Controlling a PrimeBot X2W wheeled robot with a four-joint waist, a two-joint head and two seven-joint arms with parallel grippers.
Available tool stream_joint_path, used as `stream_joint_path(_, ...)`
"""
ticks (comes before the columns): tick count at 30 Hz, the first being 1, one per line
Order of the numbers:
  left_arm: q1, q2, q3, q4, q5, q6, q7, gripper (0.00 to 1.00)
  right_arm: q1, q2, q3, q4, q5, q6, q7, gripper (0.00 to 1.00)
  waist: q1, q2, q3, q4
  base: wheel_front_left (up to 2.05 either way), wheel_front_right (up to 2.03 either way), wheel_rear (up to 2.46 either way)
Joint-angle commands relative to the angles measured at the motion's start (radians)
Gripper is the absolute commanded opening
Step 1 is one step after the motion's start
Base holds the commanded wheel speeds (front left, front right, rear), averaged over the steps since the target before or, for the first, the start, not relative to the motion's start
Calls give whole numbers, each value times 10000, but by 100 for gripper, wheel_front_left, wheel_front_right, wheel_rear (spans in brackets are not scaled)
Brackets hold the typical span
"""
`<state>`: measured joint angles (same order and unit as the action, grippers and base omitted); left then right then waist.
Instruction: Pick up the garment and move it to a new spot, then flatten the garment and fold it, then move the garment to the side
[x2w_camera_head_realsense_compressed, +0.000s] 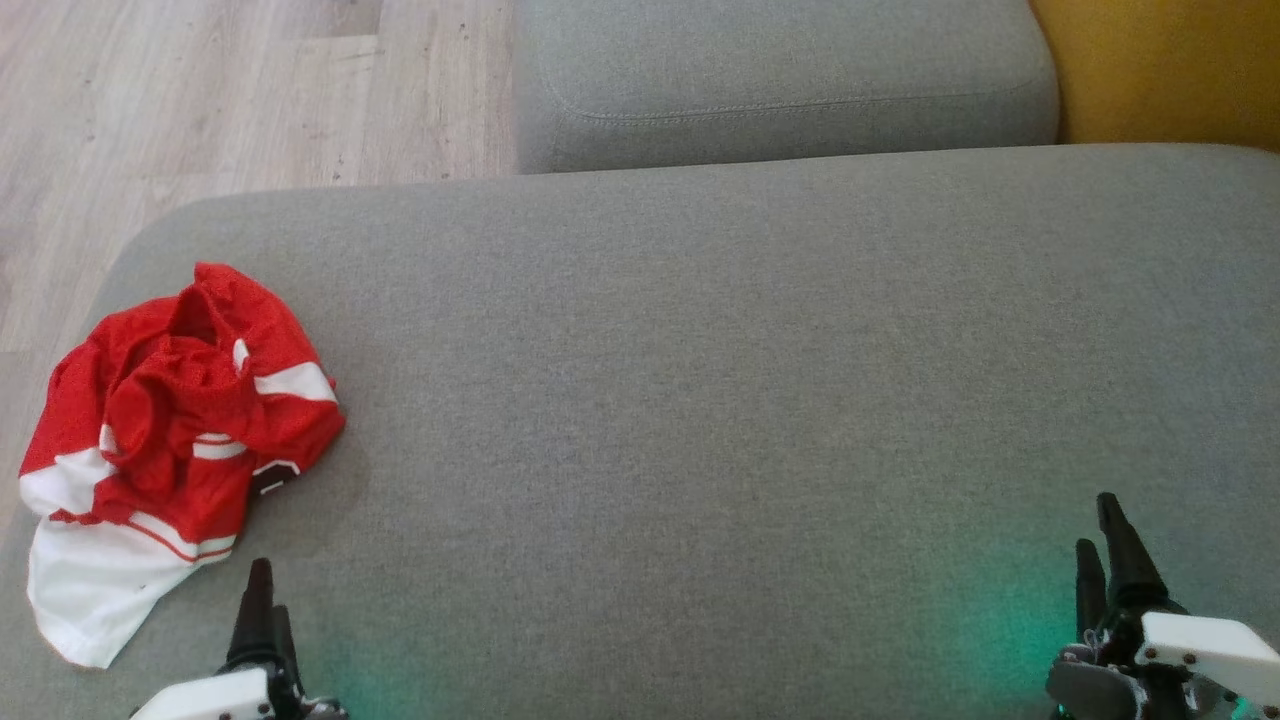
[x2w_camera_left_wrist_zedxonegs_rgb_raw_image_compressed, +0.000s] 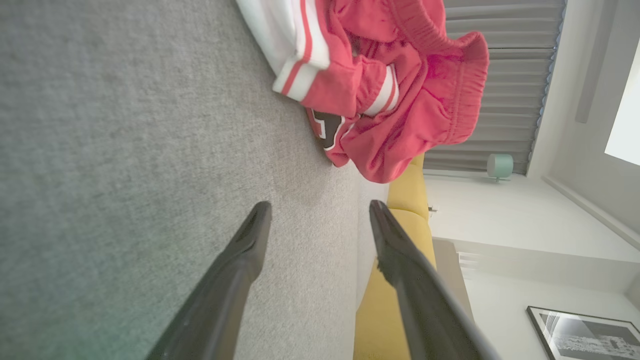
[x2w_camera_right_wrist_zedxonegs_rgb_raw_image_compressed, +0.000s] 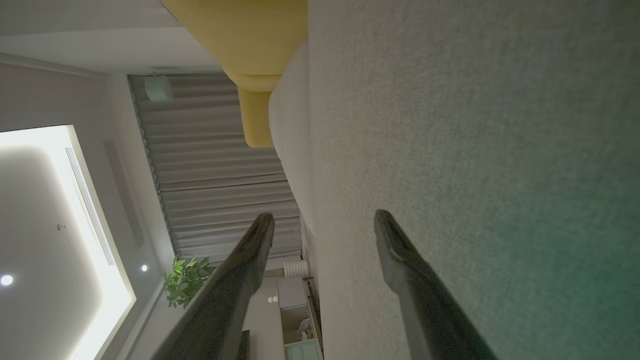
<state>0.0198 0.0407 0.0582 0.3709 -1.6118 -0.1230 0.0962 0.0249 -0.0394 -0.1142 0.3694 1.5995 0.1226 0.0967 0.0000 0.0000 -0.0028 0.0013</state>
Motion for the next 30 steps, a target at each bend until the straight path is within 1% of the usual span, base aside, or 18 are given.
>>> stream_joint_path(1, -464, 33, -100, -362, 264, -4, -83, 100, -429, -21, 115, -376, -174, 7, -111, 100, 0, 0, -19, 8, 0, 0, 0)
stream_joint_path(9, -459, 37, -220, -663, 1306, 16, -320, 100, -373, -22, 275, -506, -1204, 12, -348, 100, 0, 0, -109, 60, 0, 0, 0)
stream_joint_path(18, -406, 42, -605, -1031, 2768, 272, -587, 100, -240, -26, 566, -758, -2739, 17, -613, 100, 0, 0, -222, 134, 0, 0, 0)
stream_joint_path(22, -396, 44, -780, -1118, 3258, 403, -706, 100, -189, -29, 758, -774, -3393, 20, -731, 100, 0, 0, -259, 150, 0, 0, 0)
stream_joint_path(23, -396, 44, -780, -1118, 3258, 403, -706, 100, -189, -29, 758, -774, -3393, 20, -731, 100, 0, 0, -259, 150, 0, 0, 0)
stream_joint_path(30, -406, 47, -1034, -1278, 4283, 548, -914, 100, -208, -35, 1072, -766, -4352, 24, -937, 100, 0, 0, -269, 125, 0, 0, 0)
